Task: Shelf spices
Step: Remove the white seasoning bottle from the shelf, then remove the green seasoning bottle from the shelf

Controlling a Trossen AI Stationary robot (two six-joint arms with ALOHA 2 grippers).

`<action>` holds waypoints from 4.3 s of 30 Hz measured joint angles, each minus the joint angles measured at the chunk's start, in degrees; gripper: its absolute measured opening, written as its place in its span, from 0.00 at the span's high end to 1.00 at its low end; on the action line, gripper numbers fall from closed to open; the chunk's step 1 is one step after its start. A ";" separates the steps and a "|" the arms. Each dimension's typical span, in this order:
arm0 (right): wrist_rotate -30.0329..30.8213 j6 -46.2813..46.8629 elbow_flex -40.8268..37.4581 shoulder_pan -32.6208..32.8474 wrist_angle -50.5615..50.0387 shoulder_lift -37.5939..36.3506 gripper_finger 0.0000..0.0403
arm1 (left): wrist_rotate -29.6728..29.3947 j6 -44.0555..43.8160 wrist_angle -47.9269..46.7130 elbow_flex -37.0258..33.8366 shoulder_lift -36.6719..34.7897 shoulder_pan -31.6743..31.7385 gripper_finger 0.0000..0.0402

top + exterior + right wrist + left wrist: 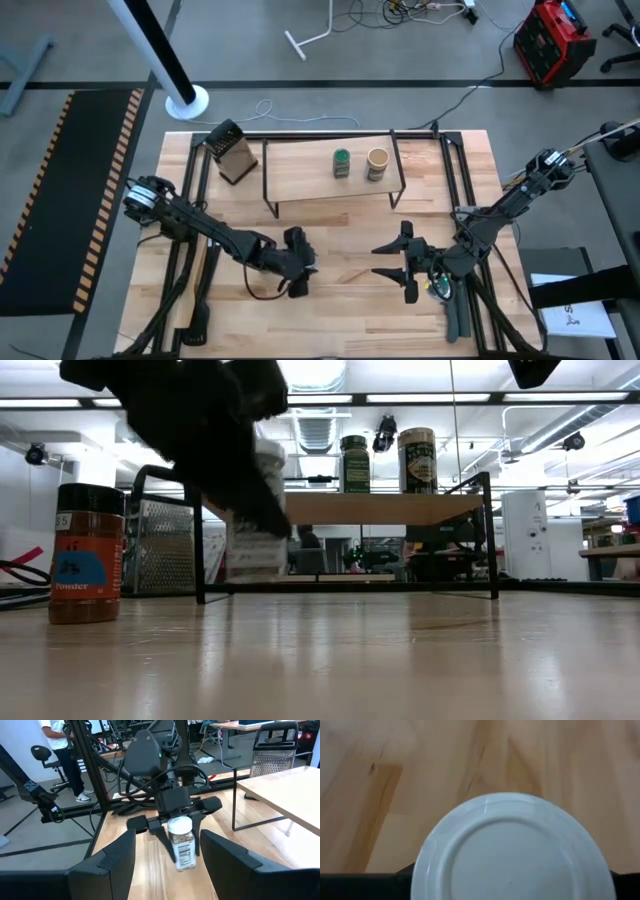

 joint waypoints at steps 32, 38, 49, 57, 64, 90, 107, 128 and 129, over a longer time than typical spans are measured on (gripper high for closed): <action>-0.02 0.03 0.00 0.00 0.03 0.00 0.51 | -2.26 9.44 -19.73 15.65 -2.56 0.98 0.28; -0.02 0.04 0.00 0.00 0.02 0.00 0.51 | -3.82 13.44 -23.91 22.56 -2.69 6.40 0.28; -0.09 -0.05 0.00 0.00 -0.22 0.00 0.51 | 6.36 18.06 -25.37 23.23 -3.76 22.61 0.29; -0.13 -0.17 0.00 0.00 -0.34 0.00 0.51 | 8.55 21.31 -22.82 23.39 -3.87 30.69 0.26; -0.15 -0.59 0.00 0.00 -0.33 0.00 0.51 | 17.00 21.16 -19.12 23.37 -3.86 36.39 0.25; -0.11 -0.59 0.00 0.02 -0.26 0.00 0.51 | 18.87 24.70 -7.37 23.63 -0.04 39.30 0.24; -0.07 -0.91 0.00 0.00 -0.15 0.00 0.51 | 19.97 24.04 -2.16 23.63 -0.04 39.30 0.30; -0.04 -1.03 0.00 0.00 0.00 0.00 0.51 | 18.18 25.05 4.05 22.84 0.41 39.39 0.37; -0.04 -1.03 0.00 0.00 0.00 0.00 0.51 | 18.18 25.05 4.50 22.84 0.87 39.39 0.38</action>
